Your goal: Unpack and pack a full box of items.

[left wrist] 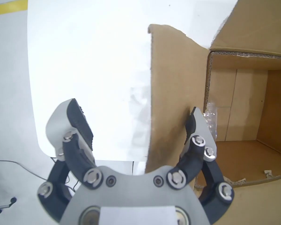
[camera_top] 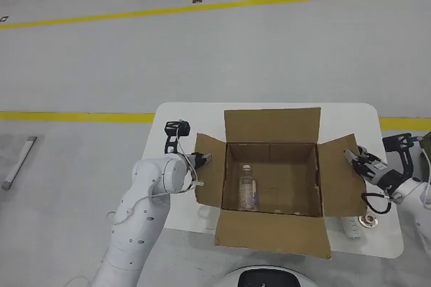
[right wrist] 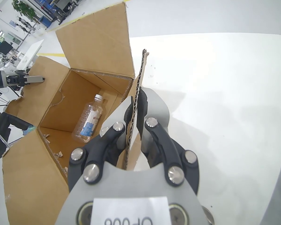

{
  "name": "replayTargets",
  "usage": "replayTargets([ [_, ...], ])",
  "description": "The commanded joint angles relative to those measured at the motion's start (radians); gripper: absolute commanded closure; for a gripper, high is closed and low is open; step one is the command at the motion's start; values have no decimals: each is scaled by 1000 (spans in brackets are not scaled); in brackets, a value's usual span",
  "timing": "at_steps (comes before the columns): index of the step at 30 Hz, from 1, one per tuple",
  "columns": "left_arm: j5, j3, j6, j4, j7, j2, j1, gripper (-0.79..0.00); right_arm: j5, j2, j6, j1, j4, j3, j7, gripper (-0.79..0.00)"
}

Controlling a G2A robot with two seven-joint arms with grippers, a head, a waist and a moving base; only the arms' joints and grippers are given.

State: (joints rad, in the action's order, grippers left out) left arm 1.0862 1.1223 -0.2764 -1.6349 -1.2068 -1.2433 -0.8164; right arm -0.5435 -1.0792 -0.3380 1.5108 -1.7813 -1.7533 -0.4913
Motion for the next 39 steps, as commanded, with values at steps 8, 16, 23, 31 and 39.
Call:
replayTargets([
  [8,-76,121,25,-151,71,14,-85,-785,-104,3,-11,74,-89,-87,127,-785],
  [16,-55,229,-27,-210,84,28,-163,-785,-287,7,37,215,-156,-209,131,-336],
  [23,-55,229,-27,-210,84,28,-163,-785,-362,12,0,318,-122,-257,-1,0],
  [31,-55,229,-27,-210,84,28,-163,-785,-410,16,-25,335,-127,-239,-75,0],
  [39,-55,229,-27,-210,84,28,-163,-785,-427,17,-31,334,-137,-234,-76,0],
])
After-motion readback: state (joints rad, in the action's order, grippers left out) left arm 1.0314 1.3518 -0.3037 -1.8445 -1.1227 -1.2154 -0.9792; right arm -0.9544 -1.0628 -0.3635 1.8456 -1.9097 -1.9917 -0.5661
